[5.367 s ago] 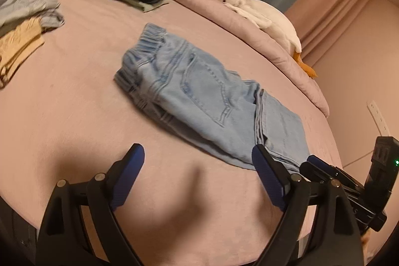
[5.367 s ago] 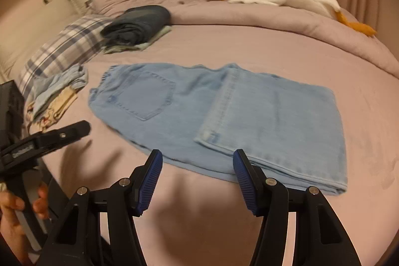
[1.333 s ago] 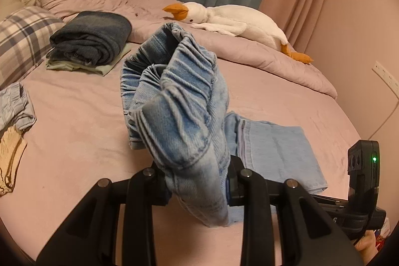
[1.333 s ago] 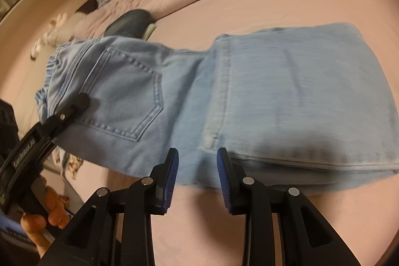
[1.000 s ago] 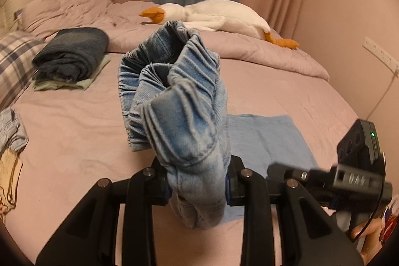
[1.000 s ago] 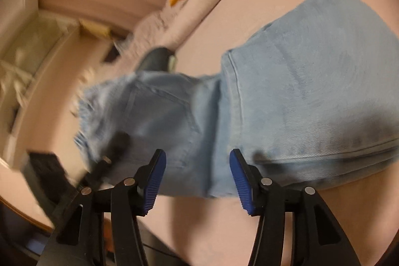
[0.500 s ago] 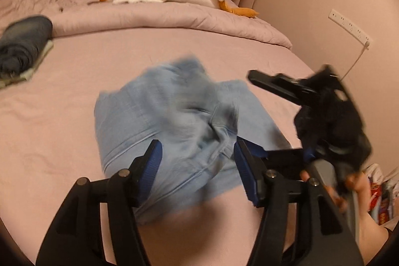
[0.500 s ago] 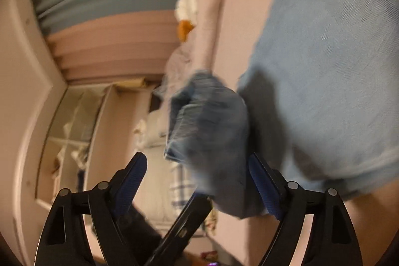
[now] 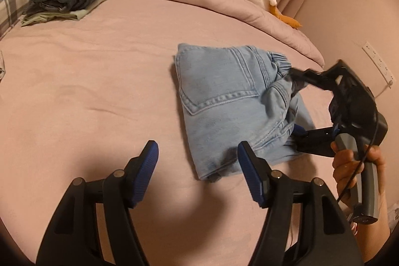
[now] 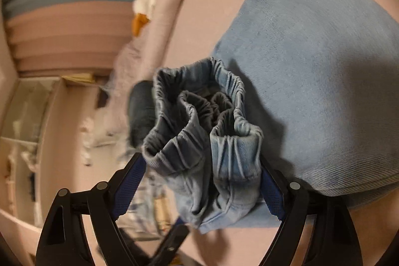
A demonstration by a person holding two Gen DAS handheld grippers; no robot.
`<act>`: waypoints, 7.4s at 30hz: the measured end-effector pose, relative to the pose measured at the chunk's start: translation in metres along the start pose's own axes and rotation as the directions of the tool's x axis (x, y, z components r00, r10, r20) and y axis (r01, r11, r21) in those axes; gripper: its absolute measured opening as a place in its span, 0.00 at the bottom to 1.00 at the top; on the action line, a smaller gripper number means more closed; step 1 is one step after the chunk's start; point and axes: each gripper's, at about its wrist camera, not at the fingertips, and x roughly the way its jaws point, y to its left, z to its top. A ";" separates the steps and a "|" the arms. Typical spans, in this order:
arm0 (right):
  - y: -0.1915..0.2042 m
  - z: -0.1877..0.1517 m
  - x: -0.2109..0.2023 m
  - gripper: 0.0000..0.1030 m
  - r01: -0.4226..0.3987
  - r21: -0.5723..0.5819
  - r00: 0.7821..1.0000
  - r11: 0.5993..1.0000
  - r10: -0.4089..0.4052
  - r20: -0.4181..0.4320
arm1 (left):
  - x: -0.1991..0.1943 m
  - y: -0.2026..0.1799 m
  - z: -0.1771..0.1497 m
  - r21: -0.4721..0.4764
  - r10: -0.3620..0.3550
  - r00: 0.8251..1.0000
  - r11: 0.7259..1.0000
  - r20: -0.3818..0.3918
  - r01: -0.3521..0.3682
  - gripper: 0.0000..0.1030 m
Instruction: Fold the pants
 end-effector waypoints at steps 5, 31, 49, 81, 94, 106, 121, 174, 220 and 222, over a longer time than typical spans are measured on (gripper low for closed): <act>0.020 -0.001 0.005 0.64 0.178 -0.124 0.983 0.976 -0.172 0.059 | -0.014 -0.004 -0.001 0.032 0.019 0.999 0.999 0.039 -0.020 0.64; 0.048 0.001 -0.094 0.37 0.177 -0.347 0.954 0.921 -0.074 0.292 | -0.025 0.006 -0.005 0.012 0.051 0.997 0.999 0.058 -0.051 0.64; -0.041 0.022 -0.102 0.37 0.260 -0.133 0.925 0.956 -0.208 0.318 | 0.003 -0.006 -0.002 0.060 0.059 0.998 0.997 -0.030 -0.057 0.64; 0.043 -0.006 -0.079 0.23 0.587 -0.609 0.809 0.533 -0.358 0.467 | 0.075 -0.095 0.072 0.238 -0.035 0.999 0.970 -0.034 0.042 0.47; -0.001 0.000 -0.051 0.12 0.579 -0.638 0.809 0.508 -0.453 0.373 | 0.134 -0.092 0.074 0.245 0.010 0.982 0.969 -0.186 0.036 0.48; 0.041 0.030 -0.043 0.17 0.454 -0.664 0.890 0.594 -0.336 0.308 | 0.099 -0.095 0.033 0.312 0.068 0.984 0.950 -0.167 -0.013 0.48; 0.017 0.048 -0.042 0.04 0.405 -0.529 0.913 0.746 -0.358 0.195 | 0.105 -0.095 0.029 0.328 0.088 0.981 0.944 -0.172 -0.027 0.49; -0.016 -0.002 -0.065 0.47 0.534 -0.616 0.839 0.579 -0.454 0.301 | 0.082 -0.072 0.013 0.258 0.126 0.985 0.962 -0.122 -0.091 0.59; -0.085 0.049 -0.132 0.93 0.237 -0.285 0.967 0.929 -0.199 0.156 | 0.059 -0.001 0.018 -0.241 -0.246 0.957 0.948 -0.154 0.205 0.77; -0.084 0.053 -0.128 0.94 0.227 -0.287 0.970 0.931 -0.190 0.150 | 0.062 0.000 0.022 -0.247 -0.259 0.953 0.945 -0.156 0.216 0.77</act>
